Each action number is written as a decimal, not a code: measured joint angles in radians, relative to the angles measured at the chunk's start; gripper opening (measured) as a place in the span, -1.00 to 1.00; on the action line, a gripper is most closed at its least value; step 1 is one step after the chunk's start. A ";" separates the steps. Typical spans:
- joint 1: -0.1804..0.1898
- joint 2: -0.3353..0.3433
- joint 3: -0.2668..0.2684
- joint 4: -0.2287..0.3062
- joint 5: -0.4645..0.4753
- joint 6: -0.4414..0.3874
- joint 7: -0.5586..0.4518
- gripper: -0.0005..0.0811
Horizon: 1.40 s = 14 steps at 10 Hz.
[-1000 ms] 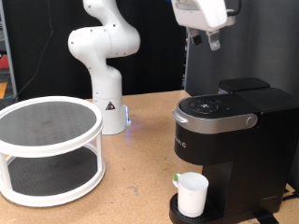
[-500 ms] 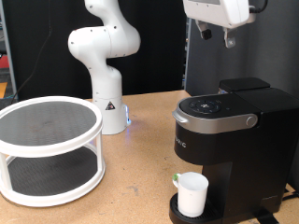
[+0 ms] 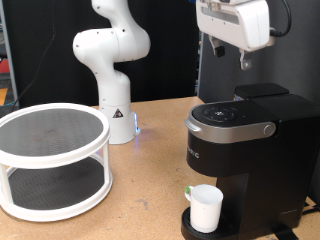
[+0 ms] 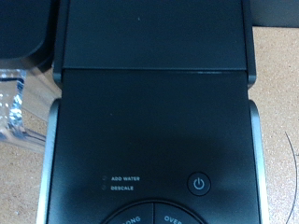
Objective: Make a cup of coffee with the keurig machine
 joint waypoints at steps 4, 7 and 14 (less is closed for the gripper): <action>0.000 0.017 0.000 -0.032 -0.030 0.042 -0.016 0.98; 0.000 0.020 0.000 -0.063 -0.041 0.083 -0.032 0.98; -0.001 0.025 0.000 -0.122 -0.066 0.173 -0.026 -0.45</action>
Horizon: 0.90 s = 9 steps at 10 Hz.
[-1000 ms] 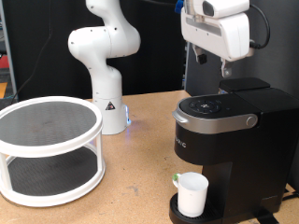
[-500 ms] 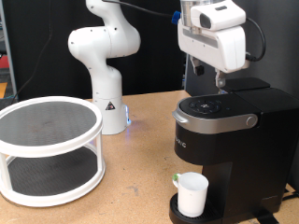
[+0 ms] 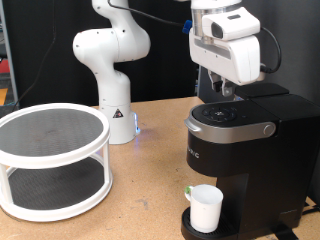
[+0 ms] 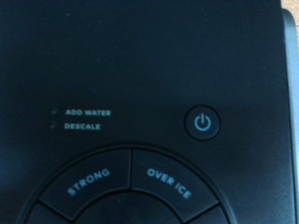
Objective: Make a cup of coffee with the keurig machine
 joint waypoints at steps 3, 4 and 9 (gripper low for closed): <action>0.000 0.000 0.000 -0.018 -0.016 0.032 0.007 -0.94; 0.000 0.001 0.000 -0.025 -0.023 0.037 0.011 -0.94; 0.000 0.010 0.000 -0.054 -0.040 0.079 0.016 -0.98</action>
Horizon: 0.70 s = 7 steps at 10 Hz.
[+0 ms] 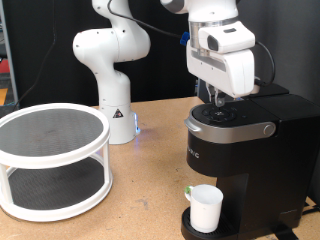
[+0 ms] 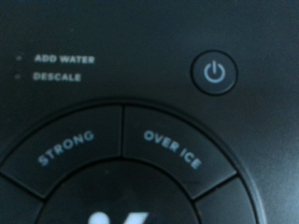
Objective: Make a cup of coffee with the keurig machine
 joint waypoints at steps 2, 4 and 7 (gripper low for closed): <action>0.000 0.003 0.000 -0.008 -0.005 0.008 0.000 -0.98; 0.000 0.015 0.001 -0.010 -0.018 0.012 0.005 -0.98; 0.000 0.030 0.002 -0.010 -0.021 0.026 0.015 -0.98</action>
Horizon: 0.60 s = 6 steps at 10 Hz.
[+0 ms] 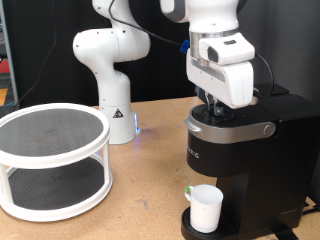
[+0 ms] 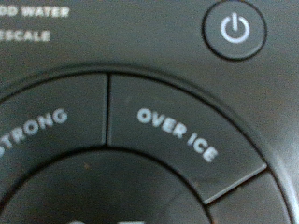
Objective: Make a cup of coffee with the keurig machine
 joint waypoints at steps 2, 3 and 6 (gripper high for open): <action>0.000 0.001 0.000 0.001 0.000 -0.004 0.002 -0.98; 0.000 0.004 0.000 0.005 0.000 -0.011 0.002 -0.98; -0.001 0.020 -0.001 0.032 0.000 -0.052 0.013 -0.98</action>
